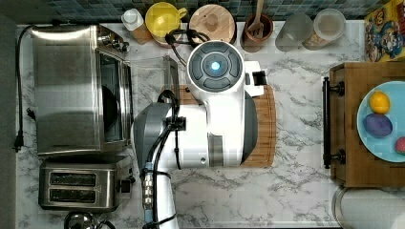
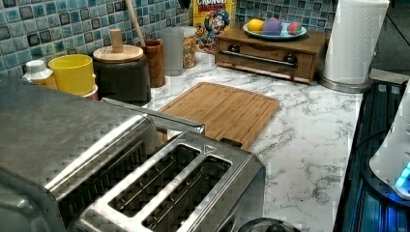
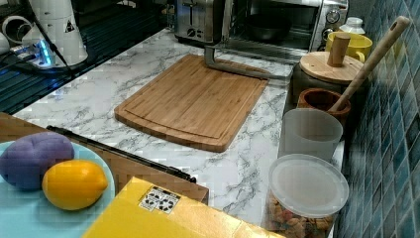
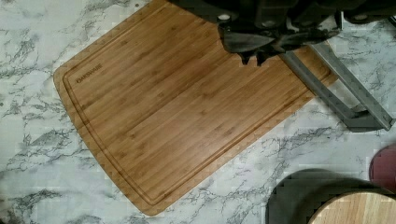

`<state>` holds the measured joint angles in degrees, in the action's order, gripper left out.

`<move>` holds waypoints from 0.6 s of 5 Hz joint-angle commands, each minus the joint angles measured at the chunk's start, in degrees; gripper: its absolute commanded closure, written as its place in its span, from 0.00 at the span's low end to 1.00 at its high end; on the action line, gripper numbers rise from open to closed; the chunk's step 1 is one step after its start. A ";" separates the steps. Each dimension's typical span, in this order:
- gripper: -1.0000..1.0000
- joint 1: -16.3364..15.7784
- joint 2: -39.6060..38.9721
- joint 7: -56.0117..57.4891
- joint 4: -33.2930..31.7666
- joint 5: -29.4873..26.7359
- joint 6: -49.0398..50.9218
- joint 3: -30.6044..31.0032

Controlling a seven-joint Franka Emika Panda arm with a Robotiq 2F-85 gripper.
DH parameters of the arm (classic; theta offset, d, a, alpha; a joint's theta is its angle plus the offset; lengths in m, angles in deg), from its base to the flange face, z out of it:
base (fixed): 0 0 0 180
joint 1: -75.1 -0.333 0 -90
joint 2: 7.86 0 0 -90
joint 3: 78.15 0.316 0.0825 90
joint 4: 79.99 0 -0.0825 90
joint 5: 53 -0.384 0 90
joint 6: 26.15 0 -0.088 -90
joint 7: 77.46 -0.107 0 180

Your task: Close the oven.

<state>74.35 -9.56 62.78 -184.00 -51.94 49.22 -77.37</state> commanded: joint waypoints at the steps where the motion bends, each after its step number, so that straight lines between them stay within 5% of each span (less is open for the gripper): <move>1: 1.00 -0.04 -0.01 0.88 -0.03 0.00 -0.19 0.10; 3: 1.00 5.70 -4.13 33.65 -3.10 -16.04 -3.63 -3.28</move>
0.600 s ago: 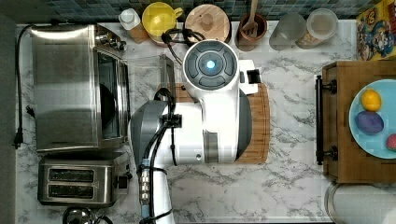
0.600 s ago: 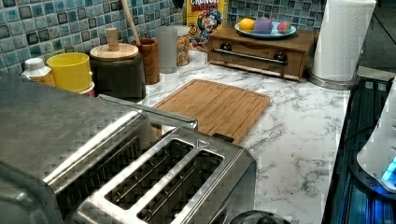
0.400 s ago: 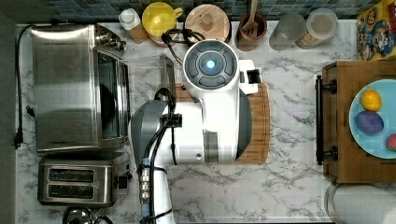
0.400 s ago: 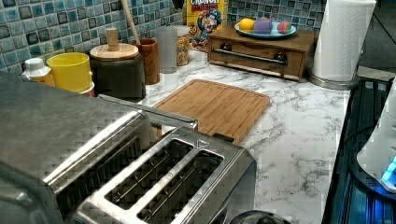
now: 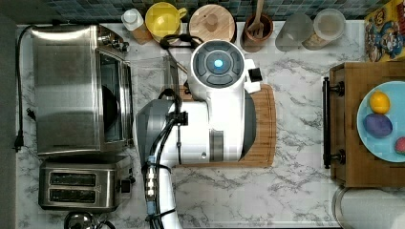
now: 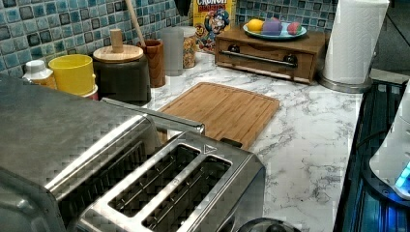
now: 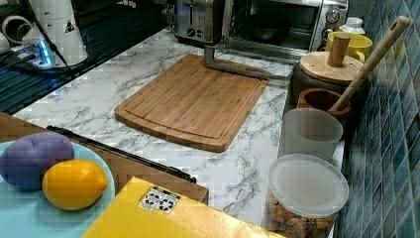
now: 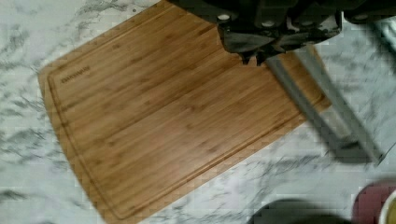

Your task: Close the oven.

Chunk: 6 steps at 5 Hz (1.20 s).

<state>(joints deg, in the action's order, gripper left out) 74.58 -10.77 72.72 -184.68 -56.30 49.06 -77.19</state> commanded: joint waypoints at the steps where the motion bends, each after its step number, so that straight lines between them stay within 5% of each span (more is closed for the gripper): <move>1: 1.00 7.33 -2.05 36.60 -7.51 -19.29 -8.57 -3.98; 3: 1.00 7.14 -2.97 57.08 -12.22 -32.20 -12.93 -1.51; 6: 1.00 7.69 -15.30 64.84 -6.84 -35.20 -11.65 0.33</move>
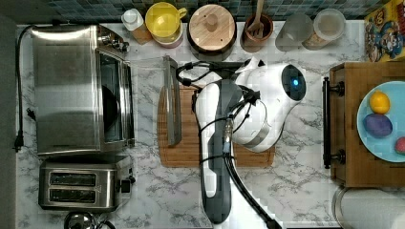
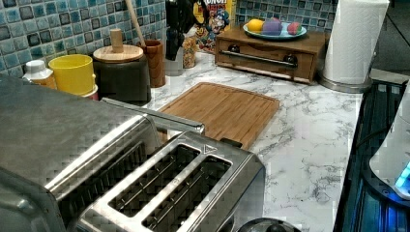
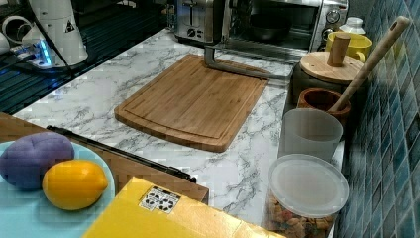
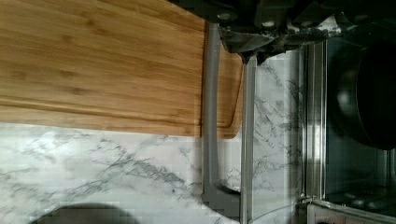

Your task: Close the oven.

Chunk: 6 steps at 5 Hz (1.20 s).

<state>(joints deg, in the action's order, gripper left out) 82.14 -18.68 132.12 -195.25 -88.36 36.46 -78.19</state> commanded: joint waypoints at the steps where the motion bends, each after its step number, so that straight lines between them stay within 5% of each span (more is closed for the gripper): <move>1: 1.00 1.39 -11.22 5.92 5.33 -4.46 -1.02 1.75; 3: 1.00 3.55 -9.56 9.97 3.92 -13.63 -4.76 3.24; 6: 1.00 -0.72 -16.25 10.48 10.14 -11.61 -1.37 4.20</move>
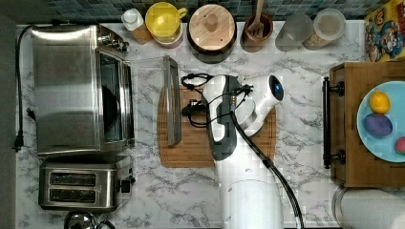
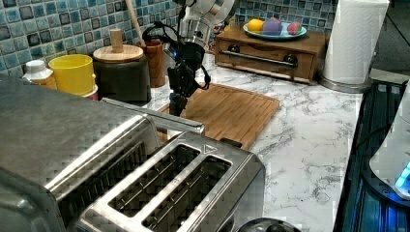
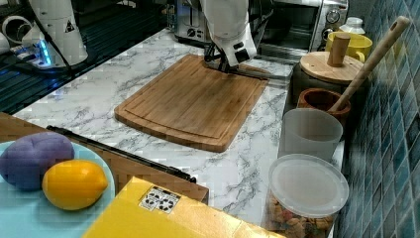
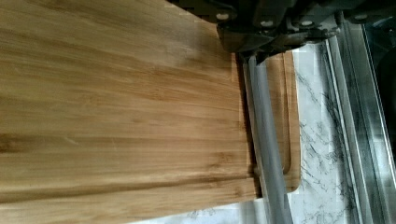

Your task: Close the oven.

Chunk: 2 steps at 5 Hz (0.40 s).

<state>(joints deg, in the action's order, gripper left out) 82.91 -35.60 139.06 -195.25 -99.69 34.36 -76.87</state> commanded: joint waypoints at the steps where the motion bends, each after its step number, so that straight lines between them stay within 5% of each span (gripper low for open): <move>1: 1.00 -1.98 -0.93 3.14 12.24 -0.85 2.49 4.04; 2: 1.00 -2.67 -1.87 2.38 13.42 0.81 3.37 4.93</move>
<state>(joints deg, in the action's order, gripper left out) 82.96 -37.80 139.17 -190.83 -99.69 36.68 -73.62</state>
